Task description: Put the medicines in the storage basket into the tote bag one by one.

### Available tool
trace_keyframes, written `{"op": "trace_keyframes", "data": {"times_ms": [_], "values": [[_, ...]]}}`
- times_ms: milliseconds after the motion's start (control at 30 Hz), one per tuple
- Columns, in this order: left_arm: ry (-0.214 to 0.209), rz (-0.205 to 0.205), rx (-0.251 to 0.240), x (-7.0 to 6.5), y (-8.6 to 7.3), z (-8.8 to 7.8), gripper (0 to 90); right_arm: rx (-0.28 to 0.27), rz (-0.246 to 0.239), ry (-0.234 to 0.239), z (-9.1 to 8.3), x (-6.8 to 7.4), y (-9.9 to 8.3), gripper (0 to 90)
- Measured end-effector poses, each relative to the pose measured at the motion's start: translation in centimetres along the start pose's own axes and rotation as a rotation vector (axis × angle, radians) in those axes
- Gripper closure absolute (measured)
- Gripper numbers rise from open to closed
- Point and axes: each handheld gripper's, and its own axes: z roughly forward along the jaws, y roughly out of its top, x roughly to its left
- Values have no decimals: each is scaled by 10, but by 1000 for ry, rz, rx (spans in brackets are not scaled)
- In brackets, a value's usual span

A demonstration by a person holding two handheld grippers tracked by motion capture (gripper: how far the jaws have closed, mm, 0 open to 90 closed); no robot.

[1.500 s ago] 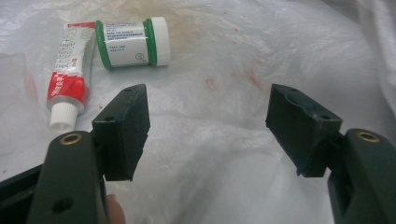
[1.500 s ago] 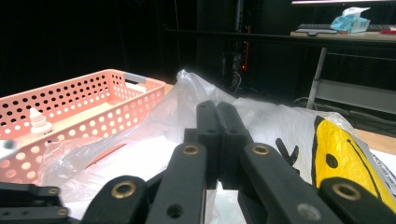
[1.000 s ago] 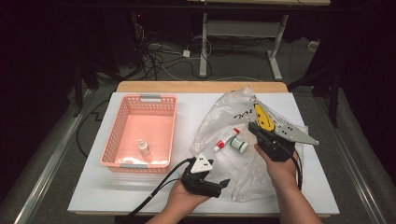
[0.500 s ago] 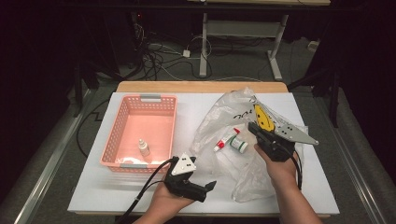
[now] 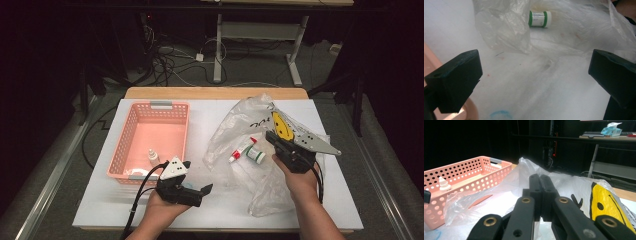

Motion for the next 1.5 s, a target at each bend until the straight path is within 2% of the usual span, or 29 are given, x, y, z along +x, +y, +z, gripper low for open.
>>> {"op": "trace_keyframes", "data": {"times_ms": [233, 500, 900, 1233, 1500], "values": [[30, -21, -9, 8, -1, -11, 0, -7, 2, -2, -2, -2, 1, 900], [76, -37, -20, 22, -4, -24, 0, -7, 7, 0, -2, -1, 1, 900], [120, -76, -45, 46, -4, -49, 0, -7, 8, 0, -2, -1, 1, 900], [145, -107, -58, 58, -6, -62, 0, -2, -1, 5, 0, 0, 0, 900], [189, -125, -67, 70, -9, -70, 0, 1, -7, 11, 0, 1, 0, 900]]}}
